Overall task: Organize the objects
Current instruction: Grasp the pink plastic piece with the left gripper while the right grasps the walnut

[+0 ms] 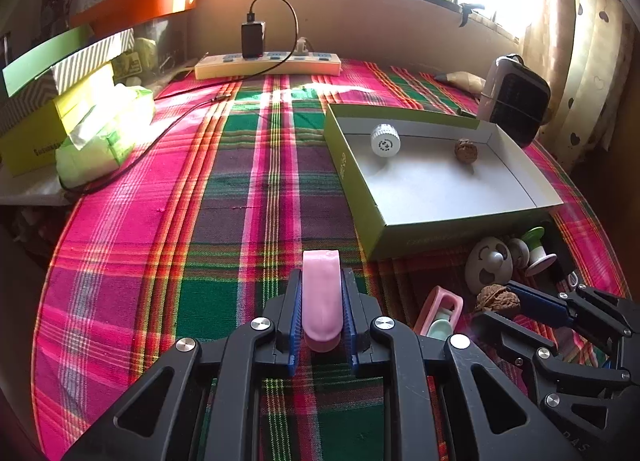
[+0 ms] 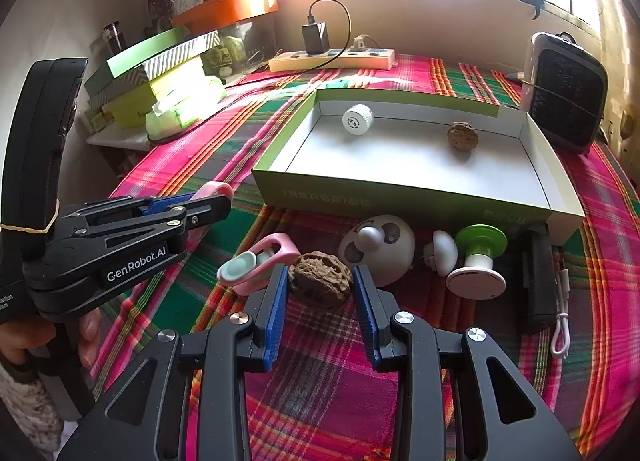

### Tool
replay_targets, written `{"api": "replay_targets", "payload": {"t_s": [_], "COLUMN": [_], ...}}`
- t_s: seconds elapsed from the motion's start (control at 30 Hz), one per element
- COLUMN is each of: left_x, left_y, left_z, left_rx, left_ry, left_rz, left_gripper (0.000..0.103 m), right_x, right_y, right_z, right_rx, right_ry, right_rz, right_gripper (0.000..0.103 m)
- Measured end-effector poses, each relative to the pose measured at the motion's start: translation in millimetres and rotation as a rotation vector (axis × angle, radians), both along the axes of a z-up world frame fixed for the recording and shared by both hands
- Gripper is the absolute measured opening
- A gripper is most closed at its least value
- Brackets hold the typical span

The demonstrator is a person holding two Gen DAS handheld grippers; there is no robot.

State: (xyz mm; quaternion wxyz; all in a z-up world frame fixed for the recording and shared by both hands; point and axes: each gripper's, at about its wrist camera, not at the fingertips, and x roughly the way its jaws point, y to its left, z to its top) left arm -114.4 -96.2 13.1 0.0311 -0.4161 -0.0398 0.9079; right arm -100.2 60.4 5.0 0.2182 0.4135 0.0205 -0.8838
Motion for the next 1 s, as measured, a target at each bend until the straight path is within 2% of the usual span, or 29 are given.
{"api": "replay_targets", "payload": {"t_s": [0.57, 1.0], "left_x": [-1, -27], "left_y": [20, 38], "left_z": [26, 34], "left_rx": [0.006, 0.009], "left_ry": [0.05, 0.056], "left_rz": [-0.053, -0.097], "left_gripper": [0.016, 0.016], "right_x": [-4, -45], "right_y": [18, 31], "right_z": [20, 47], "right_rx": [-0.022, 0.008], "right_ry": [0.058, 0.11], "right_rz": [-0.021, -0.04], "right_gripper": [0.034, 0.034]}}
